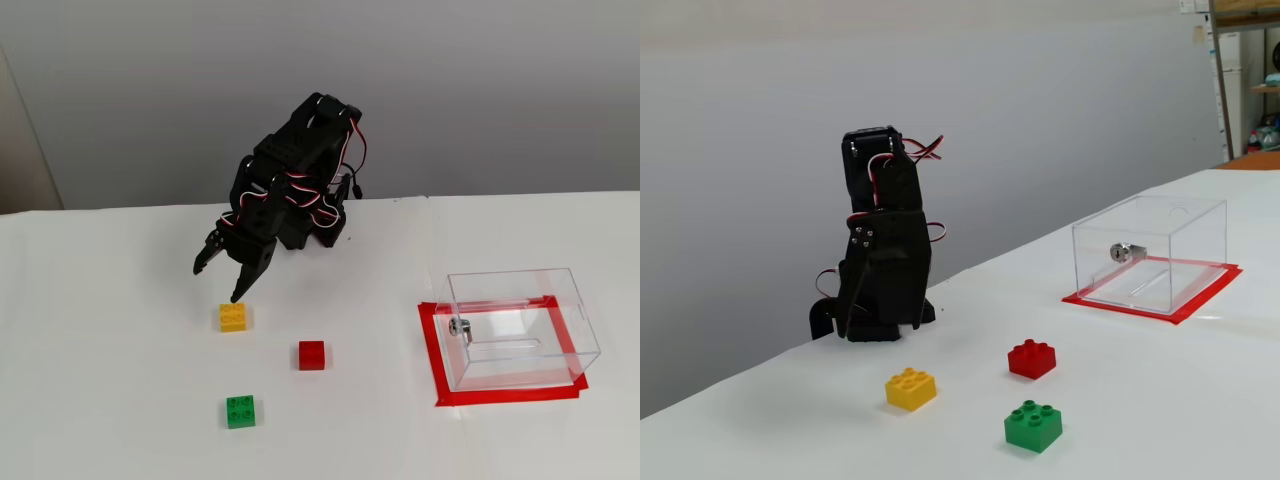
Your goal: Pick the yellow lego brick and place it into the transparent box
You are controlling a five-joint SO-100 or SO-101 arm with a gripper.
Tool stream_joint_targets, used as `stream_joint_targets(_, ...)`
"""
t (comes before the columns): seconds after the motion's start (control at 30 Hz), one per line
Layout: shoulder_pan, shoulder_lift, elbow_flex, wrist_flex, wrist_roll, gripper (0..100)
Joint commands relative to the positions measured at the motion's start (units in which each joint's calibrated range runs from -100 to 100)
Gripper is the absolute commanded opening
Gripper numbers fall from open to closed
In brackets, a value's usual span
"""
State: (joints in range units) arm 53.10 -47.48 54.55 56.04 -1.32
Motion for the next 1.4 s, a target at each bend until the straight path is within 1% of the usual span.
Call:
stream_joint_targets(0.0,-1.53,2.64,-2.74,-2.17,-0.3,33)
stream_joint_targets(0.1,-2.49,4.85,-2.74,-4.0,-0.3,33)
stream_joint_targets(0.4,-2.49,10.36,-2.74,-4.08,-0.35,33)
stream_joint_targets(0.5,-2.64,11.12,-2.56,-6.08,-0.72,33)
stream_joint_targets(0.63,-4.04,12.06,-2.56,-8.96,-4.63,33)
stream_joint_targets(0.97,-4.56,12.31,-1.74,-8.0,-17.47,33)
stream_joint_targets(1.23,-3.75,12.4,0.79,-7.91,-23.52,33)
stream_joint_targets(1.37,-1.01,12.4,2.6,-7.91,-25.35,32)
